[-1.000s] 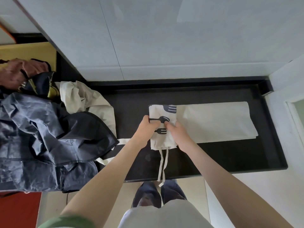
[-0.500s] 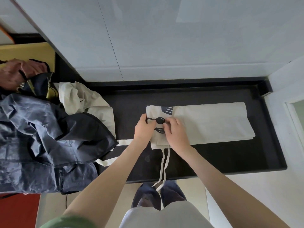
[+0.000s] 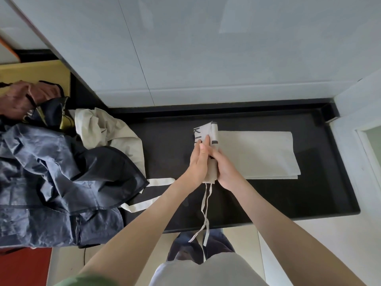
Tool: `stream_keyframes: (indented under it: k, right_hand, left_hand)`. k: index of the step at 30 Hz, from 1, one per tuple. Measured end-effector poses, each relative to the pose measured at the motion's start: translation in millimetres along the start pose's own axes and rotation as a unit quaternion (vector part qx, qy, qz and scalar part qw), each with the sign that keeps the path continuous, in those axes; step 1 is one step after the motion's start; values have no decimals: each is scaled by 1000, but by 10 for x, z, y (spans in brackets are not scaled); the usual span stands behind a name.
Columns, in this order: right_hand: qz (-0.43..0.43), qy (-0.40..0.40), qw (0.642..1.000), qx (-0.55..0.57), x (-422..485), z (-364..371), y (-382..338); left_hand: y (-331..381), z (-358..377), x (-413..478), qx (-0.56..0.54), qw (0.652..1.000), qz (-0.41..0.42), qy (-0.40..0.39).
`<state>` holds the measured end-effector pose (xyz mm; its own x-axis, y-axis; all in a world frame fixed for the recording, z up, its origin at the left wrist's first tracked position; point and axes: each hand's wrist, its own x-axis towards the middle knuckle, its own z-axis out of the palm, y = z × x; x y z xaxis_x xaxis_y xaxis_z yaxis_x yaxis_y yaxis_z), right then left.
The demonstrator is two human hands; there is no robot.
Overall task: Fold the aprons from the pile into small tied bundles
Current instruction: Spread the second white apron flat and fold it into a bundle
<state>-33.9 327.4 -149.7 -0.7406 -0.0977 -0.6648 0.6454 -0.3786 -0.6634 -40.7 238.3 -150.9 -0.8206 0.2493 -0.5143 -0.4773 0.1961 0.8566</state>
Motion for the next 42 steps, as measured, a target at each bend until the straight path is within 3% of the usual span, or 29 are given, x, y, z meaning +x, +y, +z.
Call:
stream_keyframes:
  k: [3,7,10,15,27,31,35,38,42]
  right_hand:
    - [4,25,999,-37,40,-110,-84]
    - [31,47,998,-39,33,-215,-159]
    - [51,47,998,7,-52,-276,-209]
    - [100,4,995,20,-121,-361,-227]
    - [128,-45,990,-46,-89,-384,-210]
    - [116,-55,991,-29,-72,-355,-160]
    - [133,-41,989,-58,15,-238,-166]
    - [54,-9,991,-119,142,-215,-137]
    - [-25,78,969,-231,200,-253,-89]
  left_hand:
    - [-68,-1,12,36,999,12,15]
    - [-75,-40,53,-10,997,0,80]
    - [-41,-92,109,-64,988,-58,129]
    - [-122,-184,162,-172,972,-160,17]
    - [-188,-327,126,-193,962,-137,-137]
    - [-115,-316,92,-251,953,-138,-100]
    - [-89,-334,110,-354,912,-206,4]
    - [-150,-304,131,-323,919,-215,68]
    - [-199,-251,178,-190,963,-172,86]
